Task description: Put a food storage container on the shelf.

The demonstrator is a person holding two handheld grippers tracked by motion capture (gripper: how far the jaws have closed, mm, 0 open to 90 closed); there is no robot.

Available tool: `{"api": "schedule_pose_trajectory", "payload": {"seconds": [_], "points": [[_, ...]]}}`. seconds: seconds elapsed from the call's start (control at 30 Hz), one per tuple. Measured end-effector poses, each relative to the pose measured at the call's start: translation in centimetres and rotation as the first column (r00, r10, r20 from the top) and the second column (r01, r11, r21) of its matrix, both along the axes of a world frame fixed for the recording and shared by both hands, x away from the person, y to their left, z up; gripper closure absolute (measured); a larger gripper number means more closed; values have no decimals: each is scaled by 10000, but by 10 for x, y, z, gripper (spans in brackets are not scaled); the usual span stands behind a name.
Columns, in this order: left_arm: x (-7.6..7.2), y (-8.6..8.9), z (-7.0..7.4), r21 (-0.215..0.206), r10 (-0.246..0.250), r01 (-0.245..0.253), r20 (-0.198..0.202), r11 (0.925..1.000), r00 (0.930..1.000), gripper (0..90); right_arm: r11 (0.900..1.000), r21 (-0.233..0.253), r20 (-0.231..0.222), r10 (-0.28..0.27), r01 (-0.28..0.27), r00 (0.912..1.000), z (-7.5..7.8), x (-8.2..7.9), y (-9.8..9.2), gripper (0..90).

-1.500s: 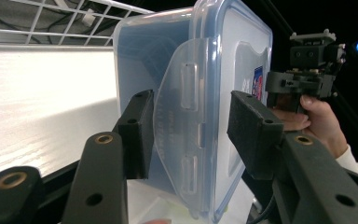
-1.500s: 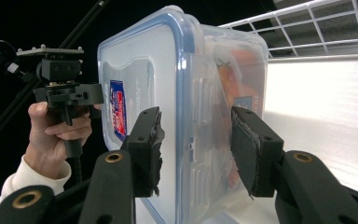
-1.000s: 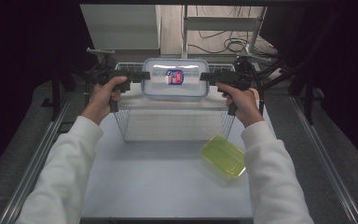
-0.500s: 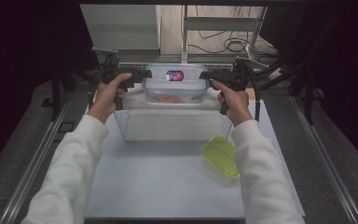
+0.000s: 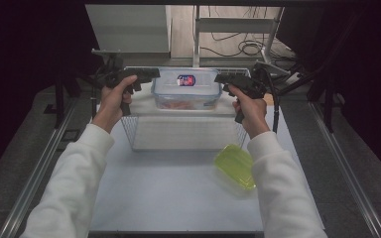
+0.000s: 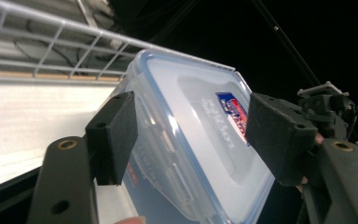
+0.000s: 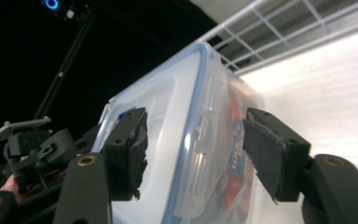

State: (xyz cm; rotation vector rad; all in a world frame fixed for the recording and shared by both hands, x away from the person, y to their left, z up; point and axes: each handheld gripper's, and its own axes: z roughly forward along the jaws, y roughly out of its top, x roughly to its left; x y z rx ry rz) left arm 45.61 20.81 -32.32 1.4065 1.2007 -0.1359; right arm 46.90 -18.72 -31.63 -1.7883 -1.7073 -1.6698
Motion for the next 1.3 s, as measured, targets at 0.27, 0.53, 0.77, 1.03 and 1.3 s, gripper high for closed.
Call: {"api": "schedule_pose_trajectory", "payload": {"seconds": [0.27, 0.53, 0.77, 1.03, 1.3], "points": [[-22, 0, 12, 863, -332, 243, 1030, 9960, 9941, 293, 9975, -510, 1129, 553, -497, 9921, 12, -14, -5, 345], [-57, 5, 15, 1401, -710, 468, 1730, 9890, 9824, 286, 9736, -2016, 2467, 1563, -1071, 9564, 22, -45, -13, 329], [-92, 3, -2, 1890, -1280, 896, 2020, 9779, 9710, 286, 9420, -2921, 2827, 2500, -1651, 9261, 11, -75, -16, 304], [-129, 4, -26, 2677, -1714, 1152, 1969, 9566, 9653, 290, 9244, -3121, 2931, 3132, -2193, 9033, -8, -101, -25, 303], [-168, 4, -56, 3300, -2191, 1566, 1613, 9309, 9623, 300, 8836, -3917, 2775, 3794, -2567, 8826, -46, -140, -37, 307]]}}
